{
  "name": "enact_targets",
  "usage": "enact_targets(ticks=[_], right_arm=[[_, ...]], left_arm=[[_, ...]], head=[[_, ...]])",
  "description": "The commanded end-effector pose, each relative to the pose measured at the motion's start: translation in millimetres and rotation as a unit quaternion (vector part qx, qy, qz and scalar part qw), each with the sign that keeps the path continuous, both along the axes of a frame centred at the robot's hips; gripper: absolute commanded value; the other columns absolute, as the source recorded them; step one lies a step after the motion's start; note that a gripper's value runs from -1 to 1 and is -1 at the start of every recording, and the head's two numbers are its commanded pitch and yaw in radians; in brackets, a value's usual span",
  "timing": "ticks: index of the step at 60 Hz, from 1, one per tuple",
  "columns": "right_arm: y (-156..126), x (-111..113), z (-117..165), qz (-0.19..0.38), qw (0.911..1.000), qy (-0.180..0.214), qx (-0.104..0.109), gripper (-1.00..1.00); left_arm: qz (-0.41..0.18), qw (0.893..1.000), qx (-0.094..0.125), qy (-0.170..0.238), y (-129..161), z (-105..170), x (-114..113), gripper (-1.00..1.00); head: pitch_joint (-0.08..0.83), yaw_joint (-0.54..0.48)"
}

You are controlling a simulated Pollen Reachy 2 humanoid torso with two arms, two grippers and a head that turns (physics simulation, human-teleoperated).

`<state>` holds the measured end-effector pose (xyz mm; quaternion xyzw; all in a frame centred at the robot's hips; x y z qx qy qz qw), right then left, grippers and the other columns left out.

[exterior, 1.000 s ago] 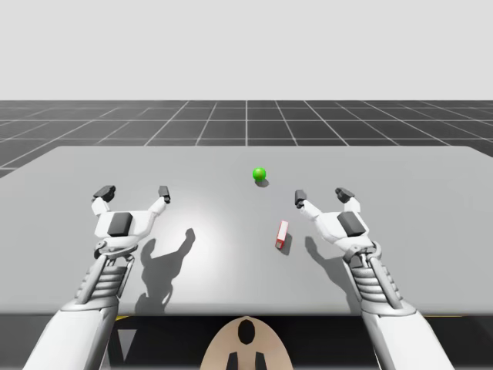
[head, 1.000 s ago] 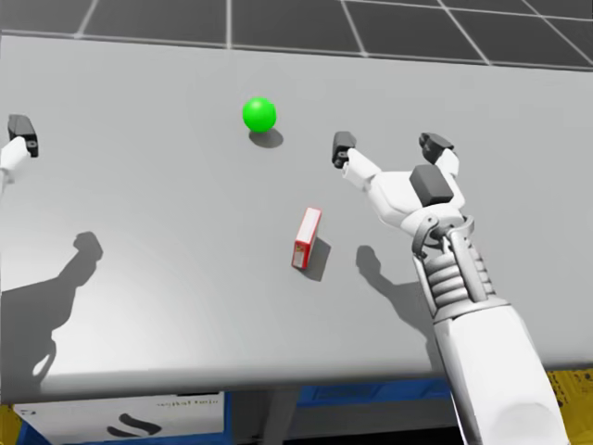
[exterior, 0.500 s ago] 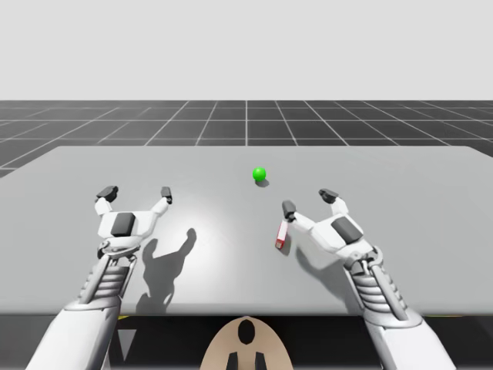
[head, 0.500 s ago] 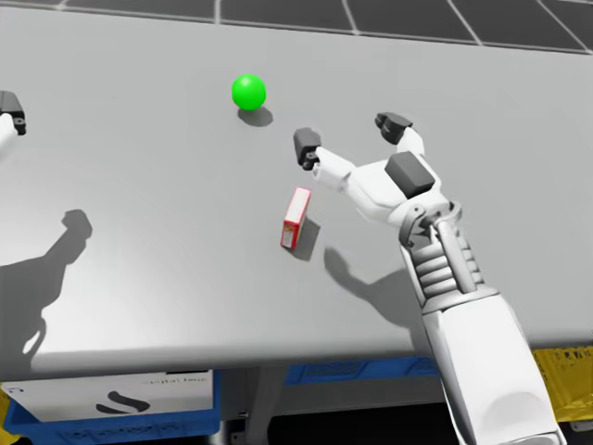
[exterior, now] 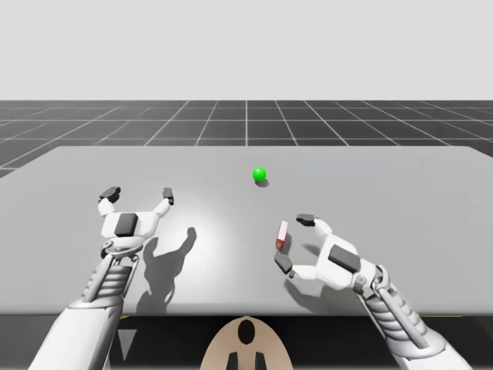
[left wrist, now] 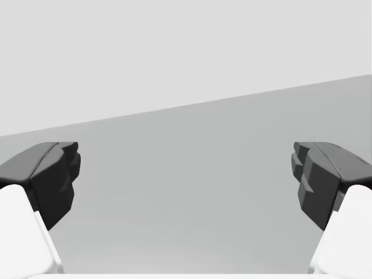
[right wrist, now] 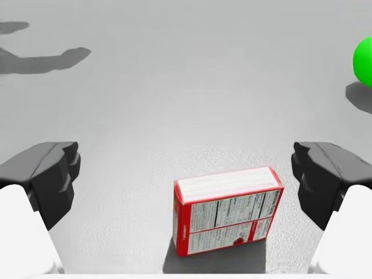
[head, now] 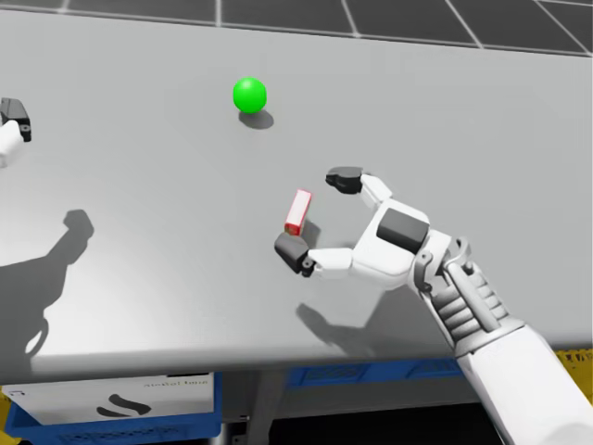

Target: Watch the red light. When it turns green, pick up the object.

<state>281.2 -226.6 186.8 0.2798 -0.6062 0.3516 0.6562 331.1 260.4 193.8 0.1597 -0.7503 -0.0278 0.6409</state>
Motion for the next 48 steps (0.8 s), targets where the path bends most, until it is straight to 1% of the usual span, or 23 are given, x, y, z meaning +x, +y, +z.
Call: enact_targets(ticks=[1,7,13,17,19,23,26,32,42,43,45,48], right_arm=[[-4,8,-17,0.037,0.9987,0.017,-0.03,-1.0],[-3,19,-28,0.042,0.998,0.023,-0.041,-1.0],[-2,32,-39,0.037,0.998,0.023,-0.045,-1.0],[-1,39,-42,0.035,0.998,0.03,-0.044,-1.0],[-1,44,-44,0.034,0.9979,0.03,-0.047,-1.0],[0,49,-46,0.035,0.9977,0.037,-0.046,-1.0],[1,54,-49,0.035,0.9974,0.039,-0.05,-1.0],[5,65,-56,0.036,0.9969,0.049,-0.05,-1.0],[10,71,-61,0.042,0.996,0.058,-0.053,-1.0],[12,70,-63,0.041,0.9961,0.049,-0.061,-1.0],[12,70,-63,0.042,0.9959,0.049,-0.063,-1.0],[14,68,-65,0.045,0.996,0.038,-0.067,-1.0]], left_arm=[[0.001,1.0,0.002,0.002,-1,-2,1,-1.0],[0.001,1.0,0.003,0.002,-1,-2,1,-1.0],[0.001,1.0,0.002,0.002,0,-2,1,-1.0],[0.001,1.0,0.002,0.002,0,-2,1,-1.0],[0.001,1.0,0.002,0.002,0,-2,1,-1.0],[0.001,1.0,0.002,0.002,0,-2,2,-1.0],[0.001,1.0,0.002,0.001,0,-2,2,-1.0],[0.001,1.0,0.002,0.002,0,-2,2,-1.0],[0.0,1.0,0.002,0.002,0,-3,2,-1.0],[0.0,1.0,0.002,0.003,0,-3,2,-1.0],[-0.001,1.0,0.003,0.003,0,-3,2,-1.0],[-0.001,1.0,0.003,0.003,-1,-3,2,-1.0]], head=[[0.715,-0.18],[0.715,-0.18],[0.715,-0.17],[0.712,-0.17],[0.713,-0.16],[0.715,-0.16],[0.714,-0.16],[0.712,-0.16],[0.712,-0.16],[0.712,-0.16],[0.712,-0.16],[0.712,-0.16]])
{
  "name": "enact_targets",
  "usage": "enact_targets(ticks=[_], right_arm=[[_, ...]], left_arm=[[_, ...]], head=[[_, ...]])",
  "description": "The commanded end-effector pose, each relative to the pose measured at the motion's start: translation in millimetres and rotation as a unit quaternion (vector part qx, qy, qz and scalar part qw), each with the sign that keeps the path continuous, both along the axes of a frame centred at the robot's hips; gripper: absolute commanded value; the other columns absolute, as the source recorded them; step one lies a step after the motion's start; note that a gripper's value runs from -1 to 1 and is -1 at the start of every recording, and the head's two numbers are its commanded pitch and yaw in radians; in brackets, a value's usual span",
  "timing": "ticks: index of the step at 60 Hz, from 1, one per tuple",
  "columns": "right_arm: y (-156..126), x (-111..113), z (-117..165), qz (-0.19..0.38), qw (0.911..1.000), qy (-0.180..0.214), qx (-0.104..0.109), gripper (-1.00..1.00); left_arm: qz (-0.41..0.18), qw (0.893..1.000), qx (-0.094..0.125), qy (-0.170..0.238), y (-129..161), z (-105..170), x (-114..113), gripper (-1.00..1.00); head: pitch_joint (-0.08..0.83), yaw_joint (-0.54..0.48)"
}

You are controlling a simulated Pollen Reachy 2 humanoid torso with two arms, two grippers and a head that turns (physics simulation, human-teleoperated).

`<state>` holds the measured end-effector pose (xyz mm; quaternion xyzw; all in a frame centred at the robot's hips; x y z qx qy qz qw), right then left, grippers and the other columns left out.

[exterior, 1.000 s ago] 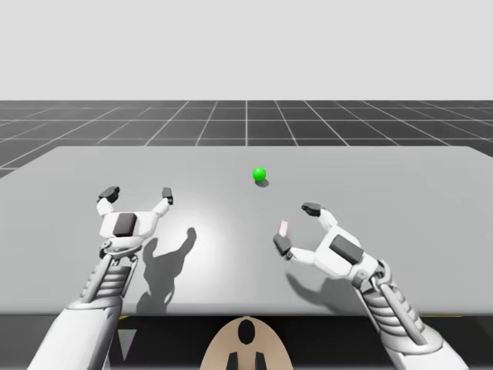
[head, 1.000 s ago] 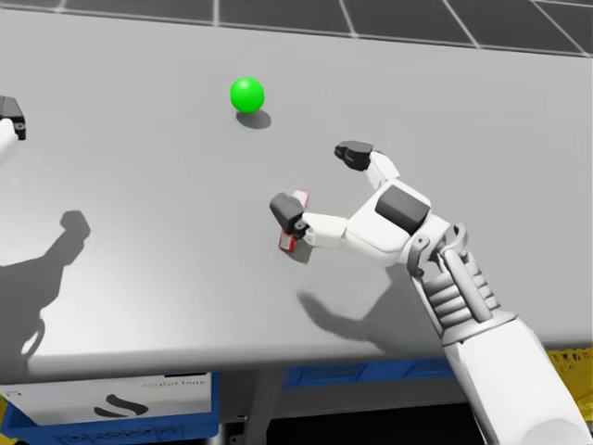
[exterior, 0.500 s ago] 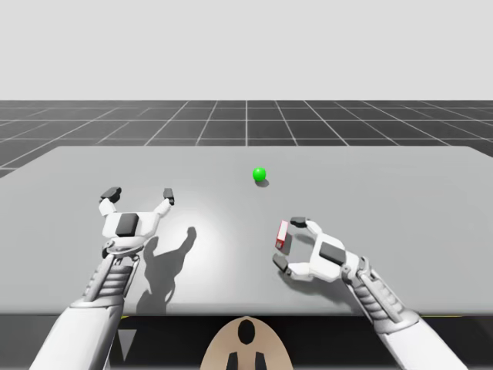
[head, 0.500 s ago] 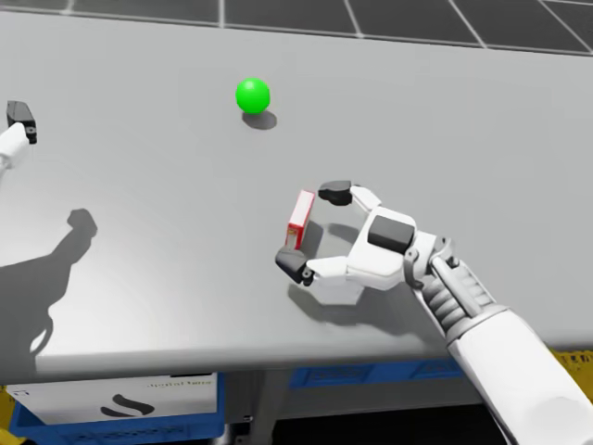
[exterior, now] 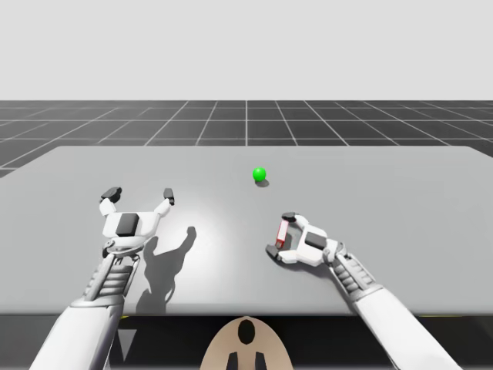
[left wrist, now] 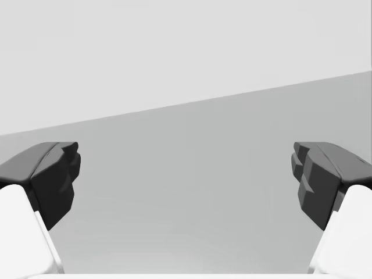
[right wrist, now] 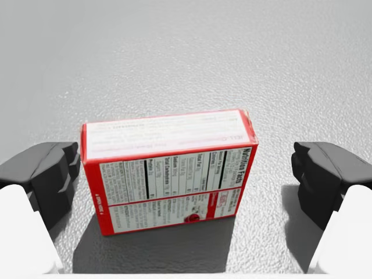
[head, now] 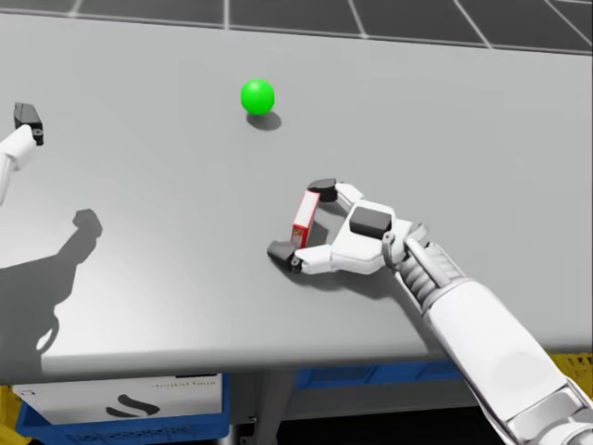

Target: Watch the red light. When it turns green, pick up the object.

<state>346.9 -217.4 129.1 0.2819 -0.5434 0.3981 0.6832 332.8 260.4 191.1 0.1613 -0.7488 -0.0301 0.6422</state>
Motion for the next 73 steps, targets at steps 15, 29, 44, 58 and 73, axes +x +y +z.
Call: enact_targets(ticks=[15,29,44,58,73], right_arm=[[5,-6,-11,-0.017,0.9977,-0.065,0.003,1.0],[1,-4,-12,-0.012,0.9986,-0.052,0.004,0.91],[2,-8,-1,-0.009,0.998,-0.061,0.017,0.92],[13,-29,96,-0.032,0.9809,-0.164,0.1,0.95],[8,-44,191,-0.066,0.9493,-0.266,0.154,1.0]], left_arm=[[-0.002,1.0,0.003,0.002,-2,-2,0,-1.0],[-0.002,1.0,0.005,0.004,-3,-3,1,-1.0],[-0.002,1.0,0.005,0.005,-3,-4,0,-1.0],[-0.002,1.0,0.004,0.005,-2,-4,1,-1.0],[-0.002,1.0,0.003,0.005,-1,-4,2,-1.0]], head=[[0.697,-0.17],[0.529,-0.18],[0.344,-0.2],[0.329,-0.2],[0.309,-0.2]])
